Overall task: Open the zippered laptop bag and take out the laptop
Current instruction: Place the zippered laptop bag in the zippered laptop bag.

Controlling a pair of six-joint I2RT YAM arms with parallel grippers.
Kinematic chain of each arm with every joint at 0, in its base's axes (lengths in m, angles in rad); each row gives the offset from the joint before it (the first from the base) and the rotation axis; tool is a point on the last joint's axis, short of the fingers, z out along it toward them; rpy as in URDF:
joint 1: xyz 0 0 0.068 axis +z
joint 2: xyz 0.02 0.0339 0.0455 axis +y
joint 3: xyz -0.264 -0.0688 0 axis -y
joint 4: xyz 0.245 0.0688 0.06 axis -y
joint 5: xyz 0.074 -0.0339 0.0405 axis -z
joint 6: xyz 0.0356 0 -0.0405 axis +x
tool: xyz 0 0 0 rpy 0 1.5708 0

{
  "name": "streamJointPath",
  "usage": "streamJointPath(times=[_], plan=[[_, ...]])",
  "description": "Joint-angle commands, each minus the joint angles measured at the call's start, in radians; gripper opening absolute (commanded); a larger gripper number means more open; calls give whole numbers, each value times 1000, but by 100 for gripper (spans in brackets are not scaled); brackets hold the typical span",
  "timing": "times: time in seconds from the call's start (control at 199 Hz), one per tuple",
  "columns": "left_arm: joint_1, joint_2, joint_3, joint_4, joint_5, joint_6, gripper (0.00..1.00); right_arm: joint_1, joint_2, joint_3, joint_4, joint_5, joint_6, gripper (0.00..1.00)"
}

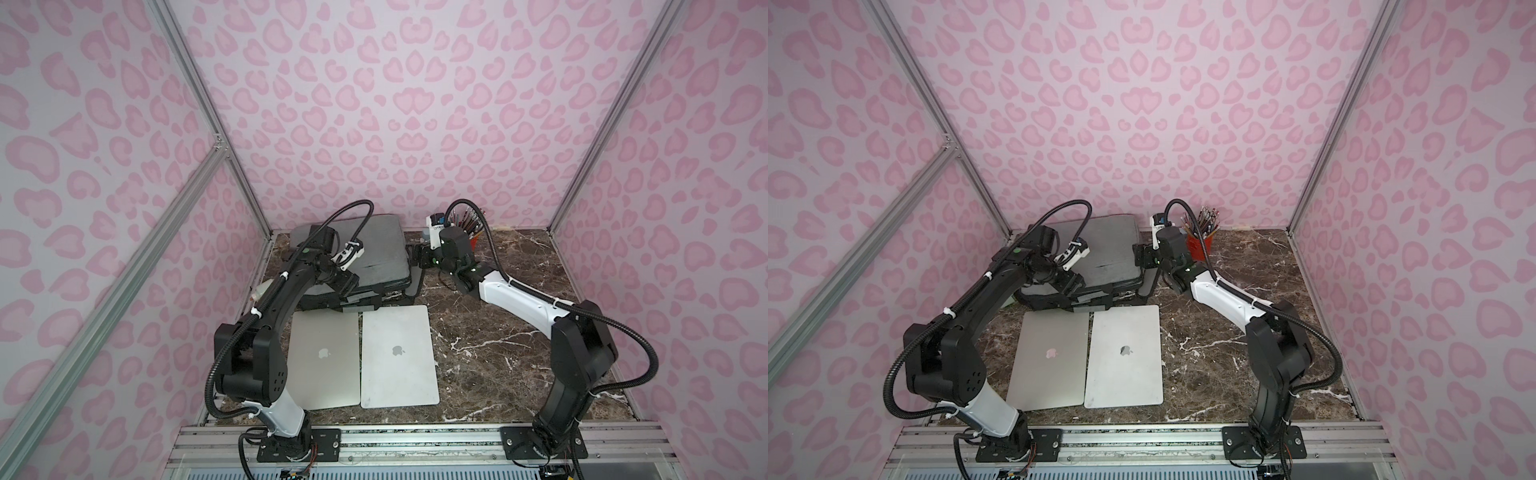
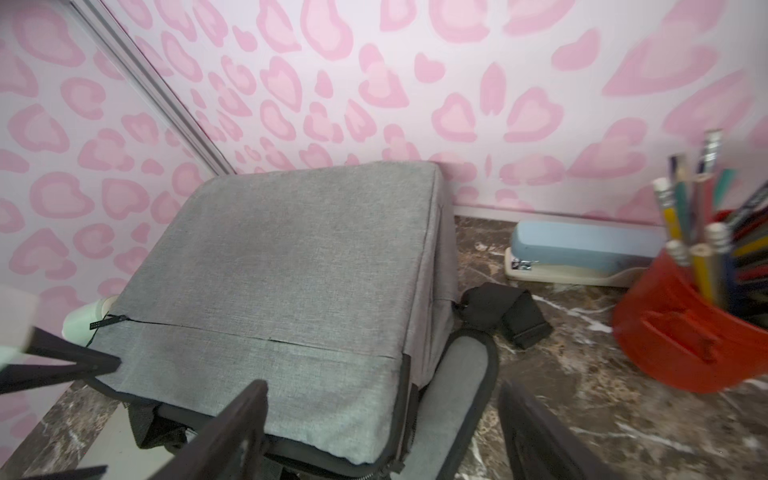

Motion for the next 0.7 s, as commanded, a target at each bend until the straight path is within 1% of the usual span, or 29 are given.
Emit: streamJointPath(times=[0.0,0.02,0.04,0.095,0.246,0.422,0.517,0.698], plan=[[-14,15,-23,100,-79,78,76,7,-70,-88,68,76,-55,90],[-17,20,-27,110,-82,81,76,10,-85,-103,76,80,-55,98],[-21,25,-31,119,-84,85,76,12,-100,-121,87,84,-57,99],[-31,38,-44,145,-100,95,76,22,-140,-168,115,101,-67,99],[-57,75,-71,212,-195,131,76,28,-225,-263,160,109,-72,100],[-71,93,-77,256,-248,153,76,29,-275,-304,141,130,-84,100],[-79,128,-57,257,-317,163,74,29,-293,-322,143,140,-86,99],[-82,147,-38,256,-312,158,69,35,-345,-376,196,153,-92,99]])
